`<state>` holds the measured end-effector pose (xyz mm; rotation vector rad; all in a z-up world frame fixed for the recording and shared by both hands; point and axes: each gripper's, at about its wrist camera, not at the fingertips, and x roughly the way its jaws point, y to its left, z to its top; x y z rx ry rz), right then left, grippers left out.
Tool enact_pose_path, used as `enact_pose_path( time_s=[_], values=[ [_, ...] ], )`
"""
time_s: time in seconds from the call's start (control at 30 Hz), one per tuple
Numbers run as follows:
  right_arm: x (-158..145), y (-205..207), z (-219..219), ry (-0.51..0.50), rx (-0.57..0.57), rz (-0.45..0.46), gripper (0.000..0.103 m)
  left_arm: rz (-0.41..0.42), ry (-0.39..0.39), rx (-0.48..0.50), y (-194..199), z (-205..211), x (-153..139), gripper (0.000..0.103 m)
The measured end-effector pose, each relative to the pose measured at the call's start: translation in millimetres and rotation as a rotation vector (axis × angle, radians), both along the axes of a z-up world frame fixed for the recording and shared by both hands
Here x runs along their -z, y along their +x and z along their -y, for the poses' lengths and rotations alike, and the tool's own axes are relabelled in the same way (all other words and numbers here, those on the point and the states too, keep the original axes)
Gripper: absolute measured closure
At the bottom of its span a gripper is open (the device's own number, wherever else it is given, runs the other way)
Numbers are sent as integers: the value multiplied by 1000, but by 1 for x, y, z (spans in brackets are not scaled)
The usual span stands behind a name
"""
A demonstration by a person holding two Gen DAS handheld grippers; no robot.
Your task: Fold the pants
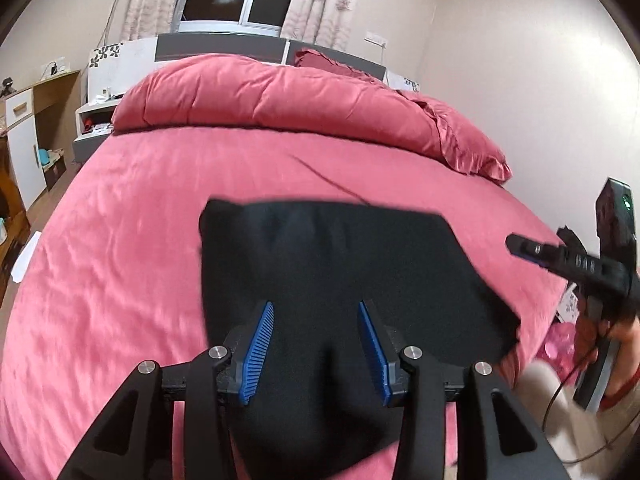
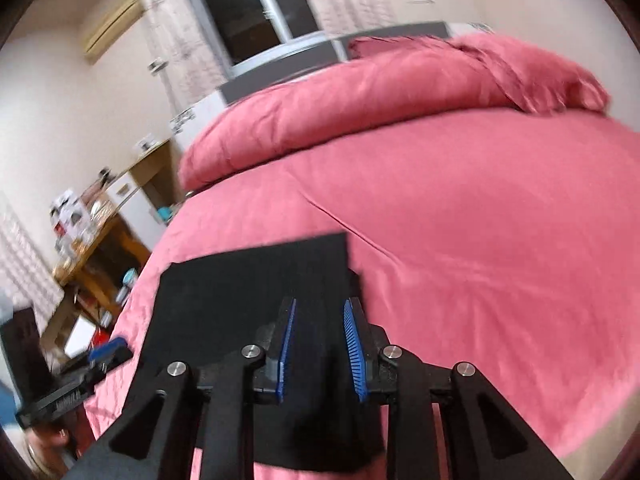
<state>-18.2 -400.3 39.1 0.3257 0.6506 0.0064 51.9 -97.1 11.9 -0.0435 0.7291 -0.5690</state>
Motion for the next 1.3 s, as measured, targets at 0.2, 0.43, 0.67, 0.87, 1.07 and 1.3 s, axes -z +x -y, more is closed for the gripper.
enact_pose_path(
  time_s=[0.2,0.43,0.67,0.87,1.07,1.3],
  values=[
    [12,66,-35,-181,-106,-81,77,-50,136,-29,67,44,11,59],
    [64,106,-14,-223,-14,-213,79,-139,162,-53,109,41,56,57],
    [105,99,46,195,87,-199,44,-86,191,-53,110,46,67,57],
    [93,92,26,41,95,-171,44,-82,146,-49,102,36,64,57],
    [83,75,22,-6,113,-160,44,-83,71,-98,73,5,56,57],
    [78,44,7,-20,99,-159,44,-66,60,-105,32,-16,55,50]
  ],
)
